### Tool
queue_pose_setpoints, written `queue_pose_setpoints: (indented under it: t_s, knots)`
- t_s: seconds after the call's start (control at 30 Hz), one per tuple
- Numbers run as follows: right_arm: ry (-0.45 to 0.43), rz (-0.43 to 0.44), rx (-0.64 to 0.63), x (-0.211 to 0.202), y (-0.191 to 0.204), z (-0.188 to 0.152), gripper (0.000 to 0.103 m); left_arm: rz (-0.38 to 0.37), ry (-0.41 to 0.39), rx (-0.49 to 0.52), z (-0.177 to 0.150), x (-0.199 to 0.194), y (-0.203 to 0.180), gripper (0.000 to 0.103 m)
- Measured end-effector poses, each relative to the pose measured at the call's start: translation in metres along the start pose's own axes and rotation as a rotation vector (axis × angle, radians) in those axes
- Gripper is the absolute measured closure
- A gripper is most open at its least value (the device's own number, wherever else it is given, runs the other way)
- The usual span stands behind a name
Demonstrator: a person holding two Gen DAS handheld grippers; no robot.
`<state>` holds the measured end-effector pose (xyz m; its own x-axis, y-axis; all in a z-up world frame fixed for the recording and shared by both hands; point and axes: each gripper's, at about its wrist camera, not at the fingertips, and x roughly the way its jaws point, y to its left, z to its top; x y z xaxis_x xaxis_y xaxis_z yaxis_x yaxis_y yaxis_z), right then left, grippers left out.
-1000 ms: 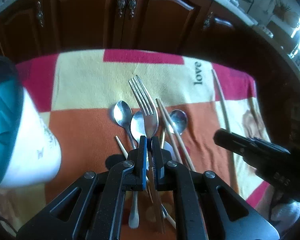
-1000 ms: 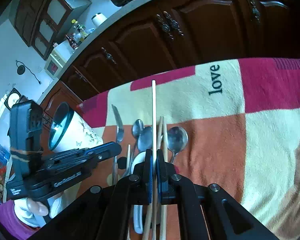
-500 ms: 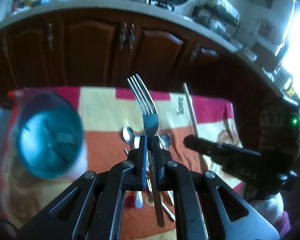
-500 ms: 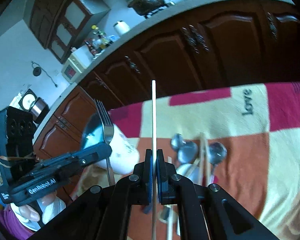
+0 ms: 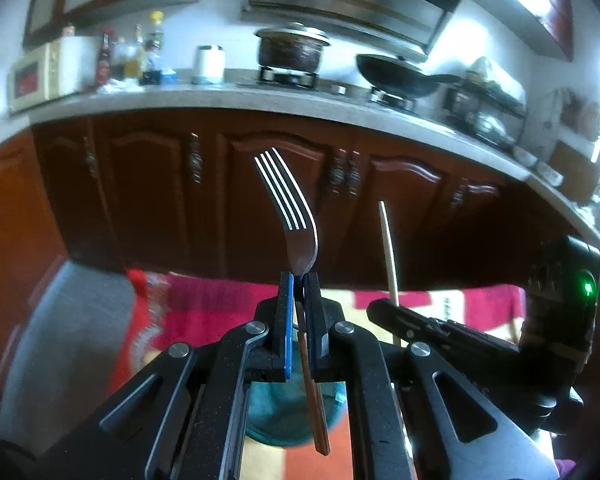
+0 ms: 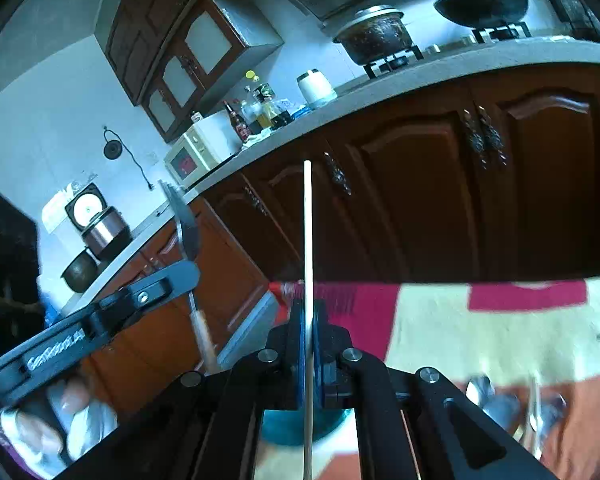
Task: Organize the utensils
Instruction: 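Grasp a metal fork with the left tool while the right holds the chopstick, then lower the fork into the white cup and open the left tool while the right drops the chopstick in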
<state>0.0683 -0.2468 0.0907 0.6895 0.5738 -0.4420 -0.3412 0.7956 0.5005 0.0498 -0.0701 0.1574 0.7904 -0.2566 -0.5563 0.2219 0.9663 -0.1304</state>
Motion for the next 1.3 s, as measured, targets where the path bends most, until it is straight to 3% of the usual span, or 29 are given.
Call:
queue_pose_setpoints:
  t_s: [0.2, 0.43, 0.7, 0.87, 1.0, 1.07, 1.13, 1.3]
  knots:
    - [-0.055, -0.023, -0.008, 0.044, 0.002, 0.002, 0.100, 0.105, -0.044, 0.007, -0.006, 0.030, 0.027, 0.099]
    - [-0.089, -0.078, -0.018, 0.061, -0.009, -0.021, 0.100, 0.152, -0.056, 0.031, -0.029, 0.054, 0.035, 0.099]
    - [-0.009, -0.067, -0.061, 0.043, -0.009, -0.044, 0.100, 0.136, -0.006, 0.013, -0.044, 0.058, 0.036, 0.099]
    - [0.103, -0.110, -0.105, 0.046, -0.004, -0.052, 0.099, 0.142, 0.039, 0.010, -0.056, 0.059, 0.030, 0.099]
    - [0.138, -0.092, -0.063, 0.039, -0.011, -0.056, 0.072, 0.145, 0.067, -0.014, -0.062, 0.057, 0.030, 0.098]
    - [0.119, -0.118, -0.076, 0.029, -0.008, -0.055, 0.060, 0.148, 0.068, -0.015, -0.063, 0.054, 0.029, 0.090]
    - [0.104, -0.122, -0.079, 0.021, -0.006, -0.053, 0.059, 0.138, 0.079, -0.026, -0.063, 0.050, 0.029, 0.081]
    - [0.066, -0.131, -0.041, -0.005, -0.009, -0.051, 0.059, 0.130, 0.062, -0.033, -0.061, 0.035, 0.028, 0.076]
